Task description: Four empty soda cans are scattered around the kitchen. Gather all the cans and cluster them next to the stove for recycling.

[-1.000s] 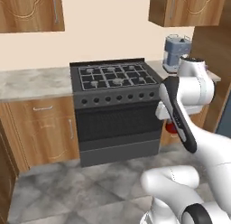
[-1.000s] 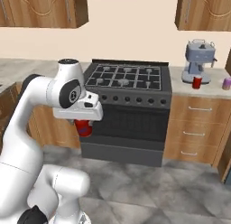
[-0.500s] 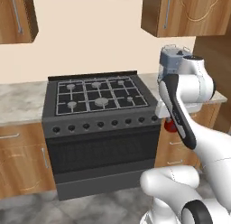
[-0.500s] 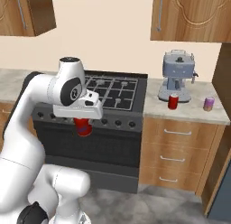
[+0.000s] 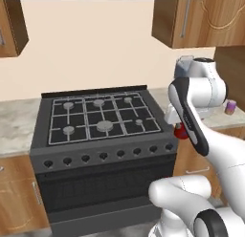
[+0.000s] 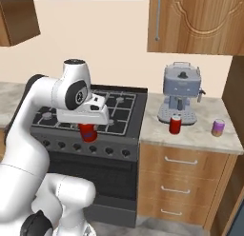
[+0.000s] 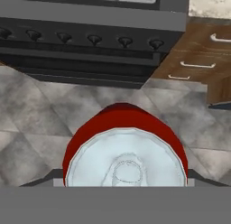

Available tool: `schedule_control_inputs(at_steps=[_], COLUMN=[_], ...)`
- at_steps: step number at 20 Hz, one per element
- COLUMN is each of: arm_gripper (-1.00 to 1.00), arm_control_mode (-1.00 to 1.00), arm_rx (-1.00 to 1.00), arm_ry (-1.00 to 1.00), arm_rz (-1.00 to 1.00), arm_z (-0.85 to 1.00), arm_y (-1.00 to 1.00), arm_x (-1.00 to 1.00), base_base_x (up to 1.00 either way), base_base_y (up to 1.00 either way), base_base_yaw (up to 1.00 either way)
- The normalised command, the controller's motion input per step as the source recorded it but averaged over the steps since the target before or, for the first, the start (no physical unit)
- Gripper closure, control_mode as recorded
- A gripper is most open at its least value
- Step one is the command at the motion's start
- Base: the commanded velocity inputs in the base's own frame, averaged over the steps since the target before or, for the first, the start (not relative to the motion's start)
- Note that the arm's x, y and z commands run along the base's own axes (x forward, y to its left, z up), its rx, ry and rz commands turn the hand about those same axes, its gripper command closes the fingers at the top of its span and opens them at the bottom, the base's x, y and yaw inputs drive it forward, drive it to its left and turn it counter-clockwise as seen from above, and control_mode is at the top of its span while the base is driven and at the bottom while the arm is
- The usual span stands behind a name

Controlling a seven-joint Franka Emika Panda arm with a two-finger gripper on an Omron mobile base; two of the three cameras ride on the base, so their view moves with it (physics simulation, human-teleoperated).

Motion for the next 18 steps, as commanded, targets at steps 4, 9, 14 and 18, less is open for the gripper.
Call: schedule_control_inputs(at_steps=[4,9,14,18], arm_gripper=[1.00,1.00,1.00,1.00], arm_control_mode=[1.00,1.00,1.00,1.00], arm_rx=[0.00,0.00,0.00,0.00], arm_ry=[0.00,0.00,0.00,0.00], arm_rz=[0.00,0.00,0.00,0.00], arm_z=[0.00,0.00,0.00,0.00], arm_y=[0.00,0.00,0.00,0.00], arm_x=[0.00,0.00,0.00,0.00], base_base_x=[0.46,0.55,0.59,0.47], base_base_y=[-0.09,-0.33,-0.46,-0.36], base_base_yaw=[-0.04,-0.07,-0.04,-0.01])
